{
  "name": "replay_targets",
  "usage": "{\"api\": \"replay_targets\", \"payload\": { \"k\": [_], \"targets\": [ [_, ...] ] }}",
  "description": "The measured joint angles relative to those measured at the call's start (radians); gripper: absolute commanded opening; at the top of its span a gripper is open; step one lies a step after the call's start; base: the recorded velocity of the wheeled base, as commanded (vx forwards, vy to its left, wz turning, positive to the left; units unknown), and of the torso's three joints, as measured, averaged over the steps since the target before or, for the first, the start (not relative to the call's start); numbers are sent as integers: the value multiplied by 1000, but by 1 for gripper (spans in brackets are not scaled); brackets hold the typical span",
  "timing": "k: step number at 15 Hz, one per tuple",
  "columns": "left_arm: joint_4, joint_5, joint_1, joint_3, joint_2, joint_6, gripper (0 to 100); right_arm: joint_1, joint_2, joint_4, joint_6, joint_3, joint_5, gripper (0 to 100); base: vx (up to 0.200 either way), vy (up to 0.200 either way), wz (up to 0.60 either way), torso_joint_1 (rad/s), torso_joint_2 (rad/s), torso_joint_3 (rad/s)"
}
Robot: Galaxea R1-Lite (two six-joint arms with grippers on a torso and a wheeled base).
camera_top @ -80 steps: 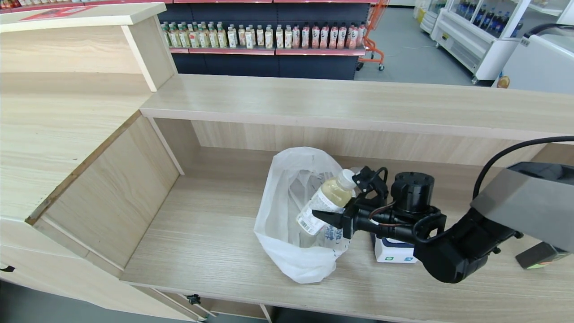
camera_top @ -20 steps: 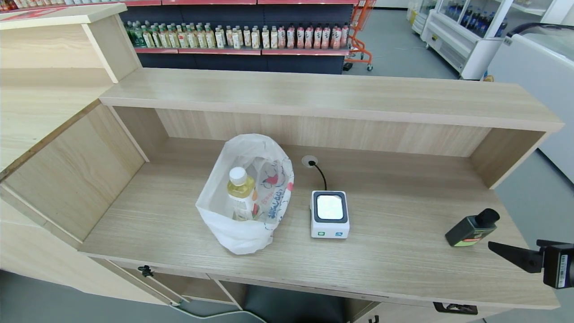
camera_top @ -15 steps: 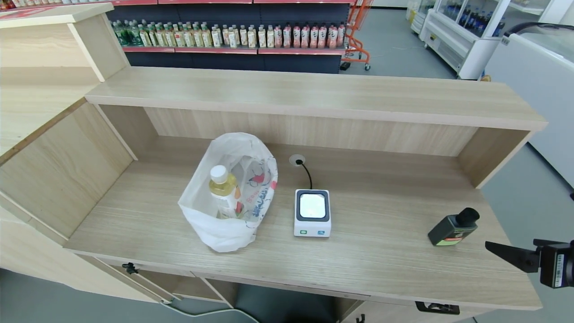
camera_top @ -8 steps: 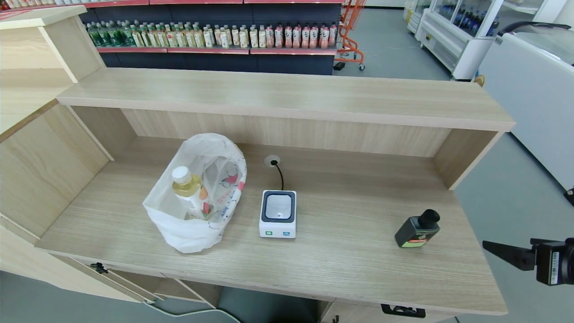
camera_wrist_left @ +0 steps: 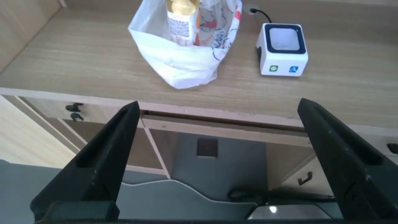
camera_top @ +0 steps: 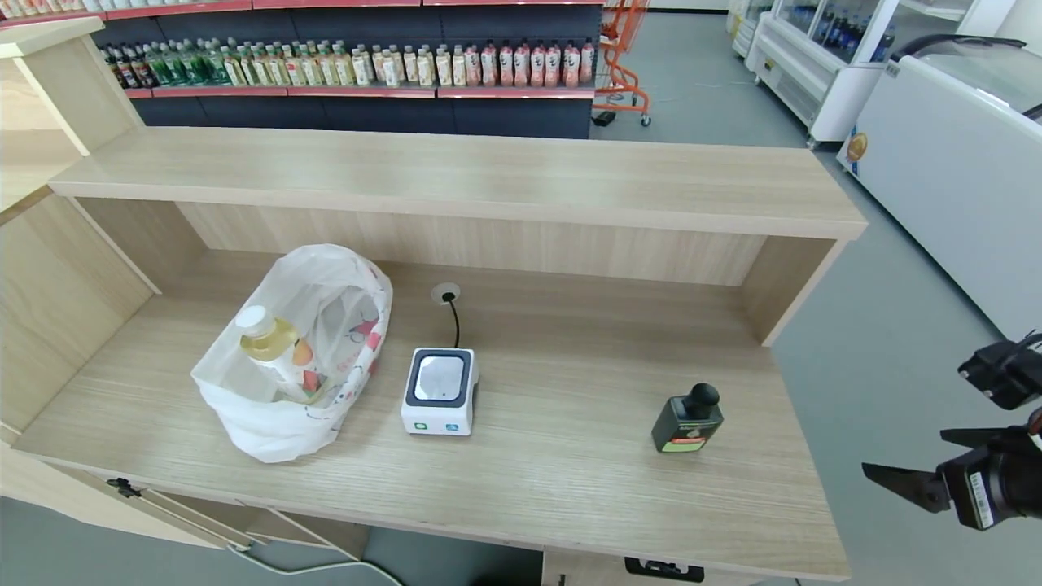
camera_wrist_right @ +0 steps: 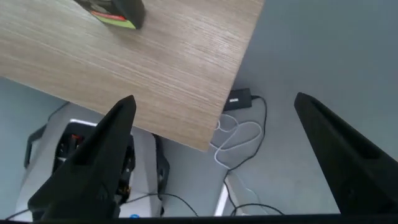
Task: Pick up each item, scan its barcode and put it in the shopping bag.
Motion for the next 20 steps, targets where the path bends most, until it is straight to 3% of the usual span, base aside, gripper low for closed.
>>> {"api": "replay_targets", "payload": {
  "k": [6,11,15,20],
  "targets": [
    [0,1,-1,0,0,-1,100,149,212,5,-131,-144,3,100,0,0,0,0,0,0],
    [0,1,-1,0,0,-1,100,226,358,-19,-227,-184,33,100,0,0,0,0,0,0],
    [0,1,-1,0,0,-1,100,253,478,-166,-303,-243,105,100,0,0,0,0,0,0],
    [0,1,-1,0,0,-1,100,280,575,-184,-363,-311,154,100,0,0,0,0,0,0]
  ]
}}
